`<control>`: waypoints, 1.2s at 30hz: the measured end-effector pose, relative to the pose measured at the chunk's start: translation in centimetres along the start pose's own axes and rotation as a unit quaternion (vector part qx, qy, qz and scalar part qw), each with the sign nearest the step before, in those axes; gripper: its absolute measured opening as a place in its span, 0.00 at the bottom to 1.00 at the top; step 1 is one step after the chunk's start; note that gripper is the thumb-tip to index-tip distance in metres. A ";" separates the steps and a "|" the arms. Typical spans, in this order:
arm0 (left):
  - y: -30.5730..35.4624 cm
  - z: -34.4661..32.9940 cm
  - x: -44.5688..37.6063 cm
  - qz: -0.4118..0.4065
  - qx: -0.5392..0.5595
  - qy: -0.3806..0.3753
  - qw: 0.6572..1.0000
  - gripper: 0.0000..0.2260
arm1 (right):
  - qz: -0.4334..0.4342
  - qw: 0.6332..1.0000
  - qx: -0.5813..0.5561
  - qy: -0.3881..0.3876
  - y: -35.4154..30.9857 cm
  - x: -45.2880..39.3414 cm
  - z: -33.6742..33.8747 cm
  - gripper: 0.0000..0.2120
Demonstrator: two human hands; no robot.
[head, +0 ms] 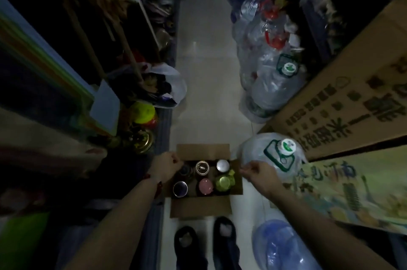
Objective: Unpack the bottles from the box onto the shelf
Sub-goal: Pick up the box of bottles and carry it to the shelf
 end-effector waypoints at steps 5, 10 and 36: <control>-6.2 -3.1 -7.9 0.008 0.030 -0.007 1.000 0.07 | -0.030 0.999 -0.016 0.013 6.2 -8.5 -3.9 0.12; -11.4 -5.4 -14.0 0.002 0.058 0.044 0.997 0.13 | -0.065 0.994 -0.063 0.060 12.8 -14.5 -8.7 0.09; -23.2 -13.5 -24.3 0.015 0.236 0.108 0.966 0.17 | -0.122 0.967 -0.157 0.162 24.7 -26.3 -15.7 0.22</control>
Point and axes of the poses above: each hand's wrist, its own x-axis away from the middle knuckle, its own z-axis out of the back of the hand, y = z × x, the point moved 7 cm from there along -x, towards the middle knuckle, and after that the axes turned 11 degrees about -y, right-handed, at the moved point
